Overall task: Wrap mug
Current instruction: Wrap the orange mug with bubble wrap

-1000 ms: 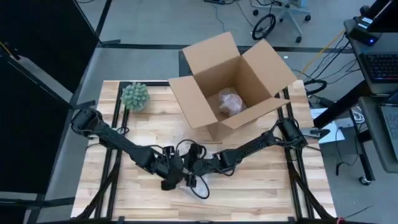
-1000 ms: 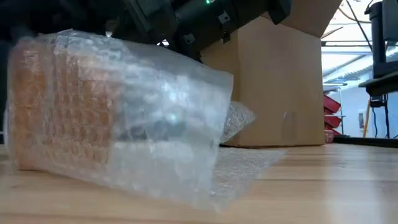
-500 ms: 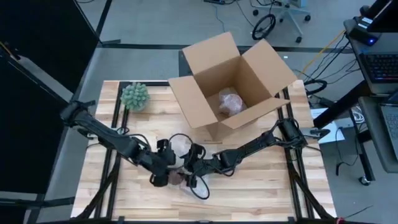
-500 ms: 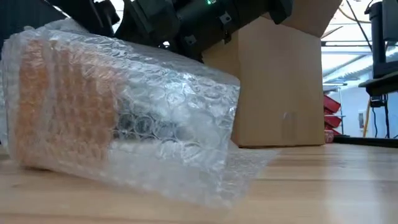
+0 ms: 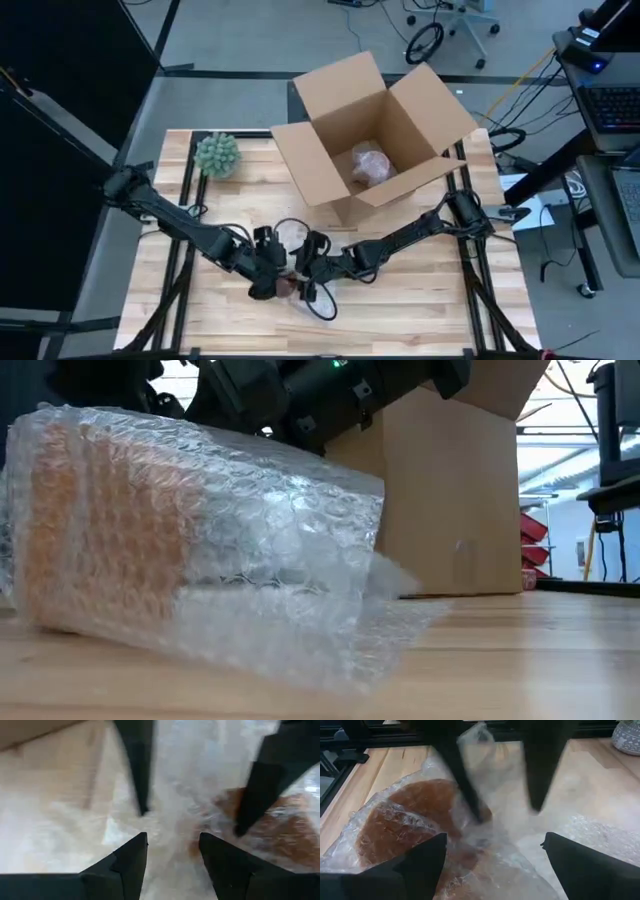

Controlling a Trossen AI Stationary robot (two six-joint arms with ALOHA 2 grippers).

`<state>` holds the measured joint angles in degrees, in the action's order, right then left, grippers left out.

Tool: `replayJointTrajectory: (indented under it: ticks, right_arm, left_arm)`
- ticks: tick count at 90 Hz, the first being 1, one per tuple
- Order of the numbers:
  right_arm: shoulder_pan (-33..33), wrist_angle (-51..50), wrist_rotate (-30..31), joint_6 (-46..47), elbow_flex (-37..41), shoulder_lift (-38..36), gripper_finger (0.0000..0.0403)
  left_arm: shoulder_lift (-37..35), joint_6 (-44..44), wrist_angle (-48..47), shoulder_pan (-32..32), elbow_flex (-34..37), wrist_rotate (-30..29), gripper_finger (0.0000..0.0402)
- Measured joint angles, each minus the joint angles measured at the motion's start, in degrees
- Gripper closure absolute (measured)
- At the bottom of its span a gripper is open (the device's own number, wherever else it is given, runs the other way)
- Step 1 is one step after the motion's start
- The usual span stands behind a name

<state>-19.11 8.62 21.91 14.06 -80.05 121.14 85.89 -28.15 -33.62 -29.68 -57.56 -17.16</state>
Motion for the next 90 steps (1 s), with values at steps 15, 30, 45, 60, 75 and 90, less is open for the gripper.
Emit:
replayJointTrajectory:
  ticks: [15,30,45,60,75,90]
  right_arm:
    - [0.0,0.1,0.1,0.0,0.0,0.0,0.0081]
    - [0.0,0.6,0.0,0.0,0.0,0.0,0.0081]
    - [0.0,0.6,0.0,0.0,0.0,0.0,0.0081]
    - [0.0,0.2,0.1,0.0,0.0,0.0,0.0081]
    - [-0.4,-2.9,-0.3,-0.7,0.2,-2.6,0.0081]
    - [-1.4,-11.5,-2.4,0.2,0.4,-9.2,0.0081]
  left_arm:
    - [3.8,0.0,0.0,0.1,0.0,0.3,0.0228]
    - [7.9,-0.1,0.6,0.4,-0.2,0.5,0.0228]
    - [12.1,-0.2,1.9,0.4,-0.4,0.5,0.0228]
    - [14.2,-0.2,2.9,0.5,-0.4,0.3,0.0228]
    - [13.9,-0.1,3.6,0.4,-0.2,0.4,0.0228]
    - [13.7,0.8,3.8,0.1,-0.1,0.4,0.0228]
